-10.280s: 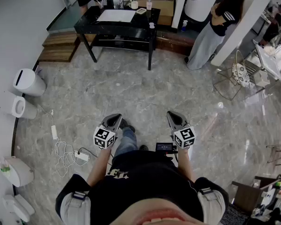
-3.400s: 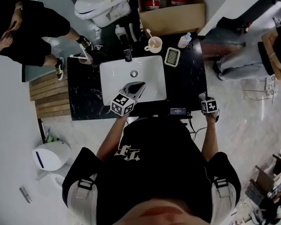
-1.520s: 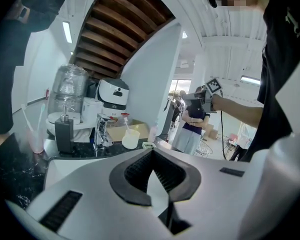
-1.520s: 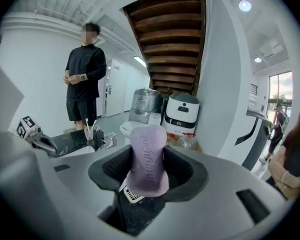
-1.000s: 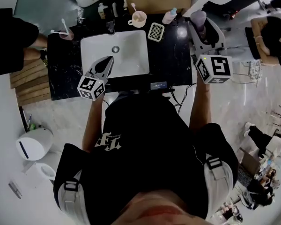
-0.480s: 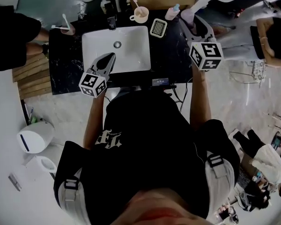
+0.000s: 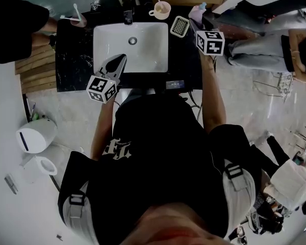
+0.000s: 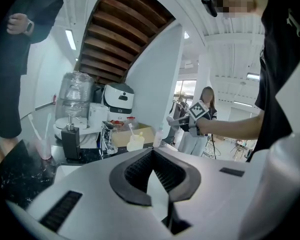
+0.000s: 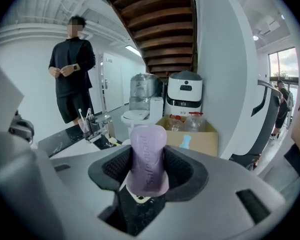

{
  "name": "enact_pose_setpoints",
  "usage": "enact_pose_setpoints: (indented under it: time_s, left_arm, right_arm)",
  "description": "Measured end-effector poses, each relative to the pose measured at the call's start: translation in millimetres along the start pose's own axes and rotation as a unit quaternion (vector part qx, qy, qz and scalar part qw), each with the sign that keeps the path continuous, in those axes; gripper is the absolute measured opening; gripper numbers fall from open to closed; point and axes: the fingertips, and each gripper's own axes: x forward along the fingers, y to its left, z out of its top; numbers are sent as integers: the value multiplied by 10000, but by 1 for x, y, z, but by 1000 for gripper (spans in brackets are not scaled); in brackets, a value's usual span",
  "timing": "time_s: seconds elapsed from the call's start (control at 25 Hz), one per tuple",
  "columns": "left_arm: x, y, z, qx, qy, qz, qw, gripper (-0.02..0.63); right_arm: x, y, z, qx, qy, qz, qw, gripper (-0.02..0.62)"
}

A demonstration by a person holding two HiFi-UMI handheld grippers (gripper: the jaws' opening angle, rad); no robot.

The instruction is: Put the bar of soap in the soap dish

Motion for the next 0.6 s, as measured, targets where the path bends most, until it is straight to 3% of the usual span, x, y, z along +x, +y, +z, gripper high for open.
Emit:
enact_pose_setpoints:
  time_s: [0.6]
  left_arm:
    - [-5, 33, -10, -238, 112, 130, 9996, 8]
  right_arm:
    - [95, 9, -86, -282, 1409, -6, 9896, 204]
